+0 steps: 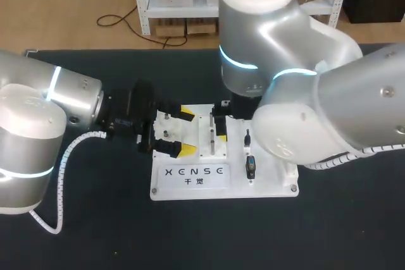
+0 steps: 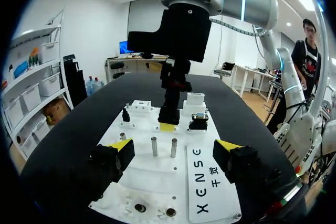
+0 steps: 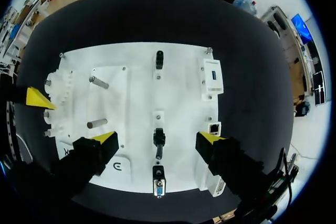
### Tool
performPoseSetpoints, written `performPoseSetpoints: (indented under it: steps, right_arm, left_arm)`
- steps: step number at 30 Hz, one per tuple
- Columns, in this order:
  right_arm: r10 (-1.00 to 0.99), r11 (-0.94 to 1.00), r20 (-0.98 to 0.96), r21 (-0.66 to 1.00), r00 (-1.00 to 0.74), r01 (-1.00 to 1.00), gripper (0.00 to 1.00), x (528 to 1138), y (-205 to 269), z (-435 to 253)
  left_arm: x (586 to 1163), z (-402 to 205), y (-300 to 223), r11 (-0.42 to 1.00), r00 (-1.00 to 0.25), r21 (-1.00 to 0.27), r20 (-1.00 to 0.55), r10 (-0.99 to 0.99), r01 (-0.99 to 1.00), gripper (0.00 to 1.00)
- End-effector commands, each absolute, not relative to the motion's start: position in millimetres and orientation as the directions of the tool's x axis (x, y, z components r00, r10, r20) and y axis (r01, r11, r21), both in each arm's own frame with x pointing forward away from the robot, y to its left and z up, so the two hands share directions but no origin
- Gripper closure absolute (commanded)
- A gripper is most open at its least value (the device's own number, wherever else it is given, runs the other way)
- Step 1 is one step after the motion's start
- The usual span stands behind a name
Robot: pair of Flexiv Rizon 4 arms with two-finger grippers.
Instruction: Insert the Ethernet cable into its matching sockets.
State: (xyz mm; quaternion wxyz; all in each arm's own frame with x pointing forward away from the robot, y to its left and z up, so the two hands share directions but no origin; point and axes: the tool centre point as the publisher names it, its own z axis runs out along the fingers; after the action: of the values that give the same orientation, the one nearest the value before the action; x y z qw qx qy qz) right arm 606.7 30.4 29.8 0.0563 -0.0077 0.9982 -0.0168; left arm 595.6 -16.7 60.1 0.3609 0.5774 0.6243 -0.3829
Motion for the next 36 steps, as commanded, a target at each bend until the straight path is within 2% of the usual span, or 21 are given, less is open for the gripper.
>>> performPoseSetpoints:
  steps: [1,6,7,8,10,12,13,16,21,36]
  right_arm:
    - [-0.021,1.000,-0.122,-0.019,-0.992,-0.019,0.00,601.4,24.3,27.1]
    - [-0.036,0.999,-0.134,-0.015,-0.990,-0.035,0.00,602.5,23.5,24.5]
    - [-0.038,0.999,-0.135,-0.014,-0.990,-0.037,0.04,602.7,23.7,24.1]
    - [-0.039,0.999,-0.135,-0.013,-0.990,-0.038,0.14,602.9,23.8,23.9]
    - [-0.045,0.999,-0.142,-0.010,-0.989,-0.044,0.51,603.3,24.0,23.6]
    - [-0.053,0.999,-0.148,-0.009,-0.988,-0.052,0.60,603.7,24.3,23.0]
    - [-0.054,0.999,-0.148,-0.008,-0.987,-0.054,0.76,603.8,24.7,22.7]
    - [-0.067,0.998,-0.149,-0.004,-0.987,-0.067,0.80,604.0,25.8,21.2]
    - [-0.106,0.994,-0.163,0.002,-0.981,-0.108,1.00,604.0,28.2,21.6]
    - [-0.117,0.993,-0.170,0.005,-0.978,-0.120,1.00,606.7,26.5,27.4]
  left_arm:
    - [595.4,58.7,-16.0,0.040,-0.070,-0.059,-0.895,0.441,0.997,0.00]
    - [595.4,58.7,-16.0,0.040,-0.070,-0.059,-0.895,0.441,0.997,0.00]
    - [595.4,58.7,-16.0,0.040,-0.070,-0.059,-0.895,0.441,0.997,0.00]
    - [595.4,58.7,-16.0,0.040,-0.070,-0.059,-0.895,0.441,0.997,0.00]
    - [595.4,58.7,-16.0,0.040,-0.070,-0.059,-0.895,0.441,0.997,0.00]
    - [595.4,58.7,-16.0,0.040,-0.070,-0.059,-0.895,0.441,0.997,0.00]
    - [595.4,58.7,-16.0,0.040,-0.070,-0.059,-0.895,0.441,0.997,0.00]
    - [595.4,58.7,-16.0,0.040,-0.070,-0.059,-0.895,0.441,0.997,0.00]
    - [595.4,58.7,-16.0,0.040,-0.070,-0.059,-0.895,0.441,0.997,0.00]
    - [595.4,58.7,-16.0,0.040,-0.070,-0.059,-0.895,0.441,0.997,0.00]
